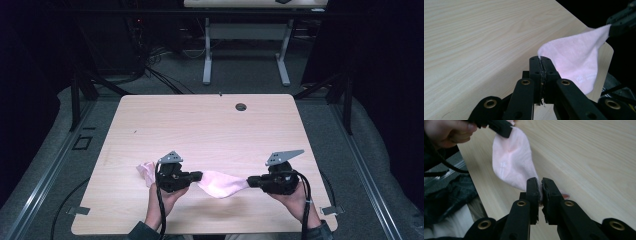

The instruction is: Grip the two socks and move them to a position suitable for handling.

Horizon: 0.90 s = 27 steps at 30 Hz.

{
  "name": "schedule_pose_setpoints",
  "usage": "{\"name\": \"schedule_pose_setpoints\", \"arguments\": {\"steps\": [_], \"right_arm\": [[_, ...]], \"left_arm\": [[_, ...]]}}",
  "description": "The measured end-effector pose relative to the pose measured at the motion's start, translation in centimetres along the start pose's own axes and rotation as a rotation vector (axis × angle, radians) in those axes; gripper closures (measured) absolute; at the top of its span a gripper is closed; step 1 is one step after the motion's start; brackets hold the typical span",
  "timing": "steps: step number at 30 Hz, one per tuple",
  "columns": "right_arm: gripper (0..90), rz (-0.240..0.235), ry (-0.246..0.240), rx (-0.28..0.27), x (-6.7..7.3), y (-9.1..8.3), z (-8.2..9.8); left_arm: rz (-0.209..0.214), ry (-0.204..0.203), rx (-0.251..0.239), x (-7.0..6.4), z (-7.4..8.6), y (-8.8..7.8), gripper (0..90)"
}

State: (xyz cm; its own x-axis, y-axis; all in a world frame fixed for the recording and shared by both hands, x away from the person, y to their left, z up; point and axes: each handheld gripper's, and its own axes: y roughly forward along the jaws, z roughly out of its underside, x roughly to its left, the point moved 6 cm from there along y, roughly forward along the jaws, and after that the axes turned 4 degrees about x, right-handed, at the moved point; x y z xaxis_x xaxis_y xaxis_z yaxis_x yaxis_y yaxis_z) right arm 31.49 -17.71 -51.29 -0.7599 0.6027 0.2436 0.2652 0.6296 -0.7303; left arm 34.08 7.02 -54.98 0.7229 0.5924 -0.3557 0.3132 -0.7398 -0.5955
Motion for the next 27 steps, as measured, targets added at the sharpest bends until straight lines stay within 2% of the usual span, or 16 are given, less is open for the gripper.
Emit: {"name": "schedule_pose_setpoints", "arguments": {"steps": [2, 3, 5, 6, 8, 9, 10, 11, 14, 15, 16, 19, 21, 25, 26, 27], "right_arm": [[83.6, 0.022, 0.033, 0.055, -0.4, -0.1, -0.5], [83.3, 0.025, 0.070, 0.085, -1.5, 1.4, -0.8], [83.1, 0.038, 0.073, 0.108, -2.1, 2.0, -0.8], [80.5, 0.066, 0.106, 0.146, -3.9, 4.2, -0.7], [74.3, 0.083, 0.119, 0.146, -5.1, 6.3, -0.7], [74.3, 0.083, 0.119, 0.146, -5.1, 6.3, -0.7], [69.7, 0.122, 0.133, 0.112, -6.2, 7.8, -0.8], [69.7, 0.122, 0.133, 0.112, -6.2, 7.8, -0.8], [64.9, 0.139, 0.110, 0.070, -6.6, 8.2, -0.8], [62.9, 0.125, 0.082, 0.060, -6.5, 8.0, -0.8], [57.9, 0.077, 0.019, 0.015, -5.9, 7.4, -0.6], [54.8, 0.042, -0.032, 0.021, -5.4, 7.3, -0.1], [52.1, 0.014, -0.075, 0.046, -4.9, 7.6, 1.1], [54.9, 0.019, -0.106, 0.098, -5.0, 8.8, 2.1], [58.5, 0.021, -0.113, 0.099, -5.1, 9.2, 2.2], [66.4, 0.029, -0.119, 0.084, -5.1, 9.9, 2.4]], "left_arm": [[-0.002, -0.007, 0.014, 0.3, 0.2, 0.5, 88.5], [-0.041, -0.007, 0.032, 1.0, 0.6, 1.3, 88.5], [-0.044, -0.015, 0.046, 1.4, 0.9, 1.7, 88.4], [-0.102, -0.017, 0.075, 2.4, 1.5, 2.6, 88.4], [-0.105, -0.031, 0.078, 2.7, 1.8, 3.0, 88.3], [-0.134, -0.030, 0.089, 3.1, 2.0, 3.2, 88.3], [-0.155, -0.030, 0.093, 3.5, 2.2, 3.4, 88.3], [-0.156, -0.039, 0.088, 3.6, 2.3, 3.4, 88.3], [-0.195, -0.040, 0.084, 4.2, 2.5, 3.1, 88.3], [-0.190, -0.056, 0.076, 4.4, 2.5, 3.0, 88.1], [-0.182, -0.071, 0.081, 4.7, 2.7, 2.9, 86.2], [-0.164, -0.078, 0.091, 4.8, 2.8, 2.8, 82.5], [-0.154, -0.075, 0.103, 4.8, 2.8, 2.8, 73.0], [-0.148, -0.083, 0.138, 4.9, 2.9, 3.1, 64.7], [-0.154, -0.080, 0.140, 5.0, 2.9, 3.3, 64.7], [-0.153, -0.073, 0.145, 5.0, 2.9, 3.3, 71.2]]}}
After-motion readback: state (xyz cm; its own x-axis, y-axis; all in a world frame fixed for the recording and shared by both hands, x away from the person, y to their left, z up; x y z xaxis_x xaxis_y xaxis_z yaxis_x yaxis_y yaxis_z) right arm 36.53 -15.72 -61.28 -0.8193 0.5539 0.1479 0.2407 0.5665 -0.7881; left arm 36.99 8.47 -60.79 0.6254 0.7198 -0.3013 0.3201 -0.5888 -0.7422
